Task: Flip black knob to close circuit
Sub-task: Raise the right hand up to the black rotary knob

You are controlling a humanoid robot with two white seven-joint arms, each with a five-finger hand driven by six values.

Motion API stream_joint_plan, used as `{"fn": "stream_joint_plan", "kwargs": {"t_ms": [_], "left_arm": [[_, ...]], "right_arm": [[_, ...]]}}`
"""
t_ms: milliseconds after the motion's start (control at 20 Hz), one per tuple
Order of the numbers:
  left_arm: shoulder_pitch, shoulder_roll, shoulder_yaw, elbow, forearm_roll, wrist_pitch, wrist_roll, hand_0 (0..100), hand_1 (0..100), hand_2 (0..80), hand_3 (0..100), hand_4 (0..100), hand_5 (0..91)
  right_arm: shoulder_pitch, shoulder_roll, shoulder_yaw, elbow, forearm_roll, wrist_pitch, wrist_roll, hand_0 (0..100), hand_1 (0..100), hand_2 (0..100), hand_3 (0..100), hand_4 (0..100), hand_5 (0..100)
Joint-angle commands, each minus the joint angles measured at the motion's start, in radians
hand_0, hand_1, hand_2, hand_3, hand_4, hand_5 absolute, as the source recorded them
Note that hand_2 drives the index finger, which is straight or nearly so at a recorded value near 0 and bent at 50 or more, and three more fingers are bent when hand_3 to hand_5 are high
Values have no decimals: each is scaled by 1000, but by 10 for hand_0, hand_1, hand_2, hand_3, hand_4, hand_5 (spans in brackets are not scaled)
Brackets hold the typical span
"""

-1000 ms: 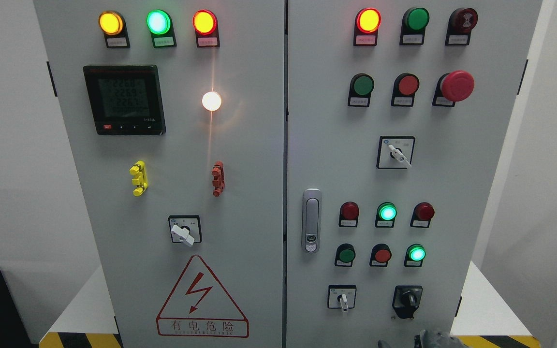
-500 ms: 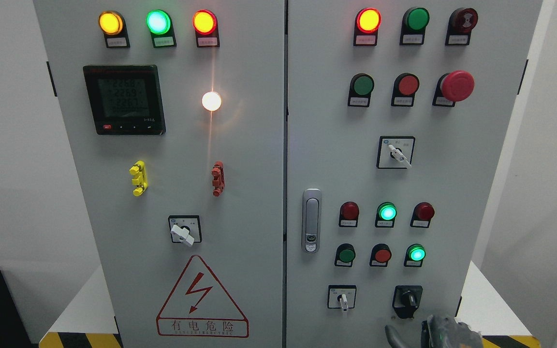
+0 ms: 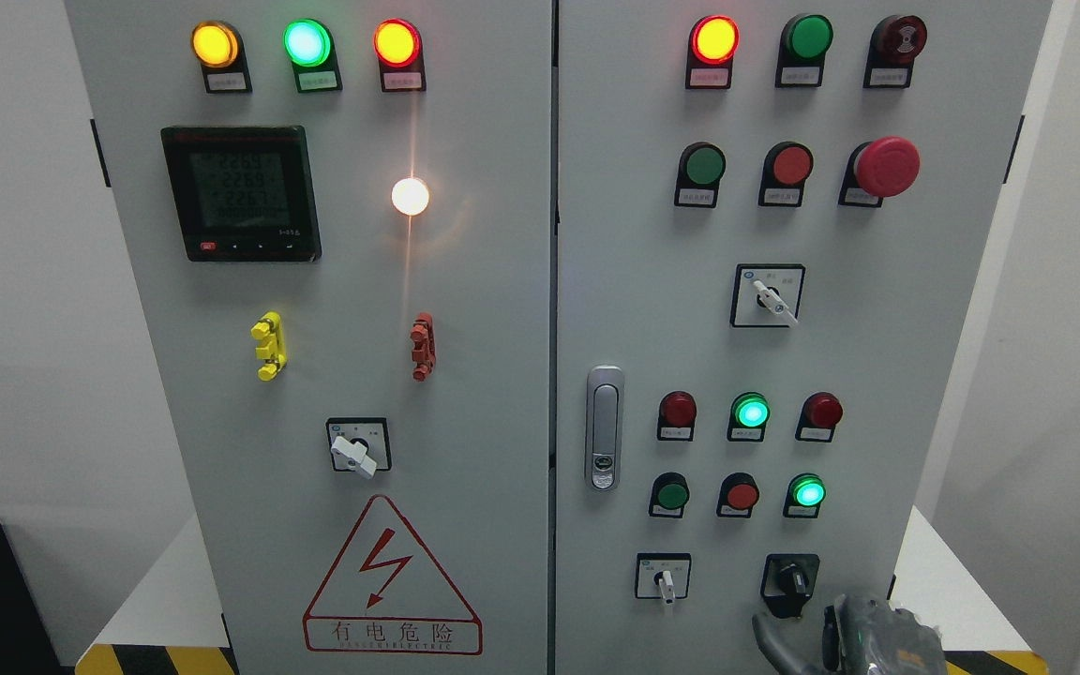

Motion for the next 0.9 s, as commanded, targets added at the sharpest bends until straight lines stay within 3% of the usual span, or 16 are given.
{"fn": "stream_joint_plan", "kwargs": {"t_ms": [0,850], "left_arm": [[0,0,1,1,0,-1,0,120,556,0,0,0,0],[0,0,1,1,0,-1,0,120,556,0,0,0,0]], "right_arm": [[-7,1,-7,5,8,5,2,0,0,912,1000,964,986],[-29,-2,-40,34,13,0,-3,0,0,906,1000,962,980]]}}
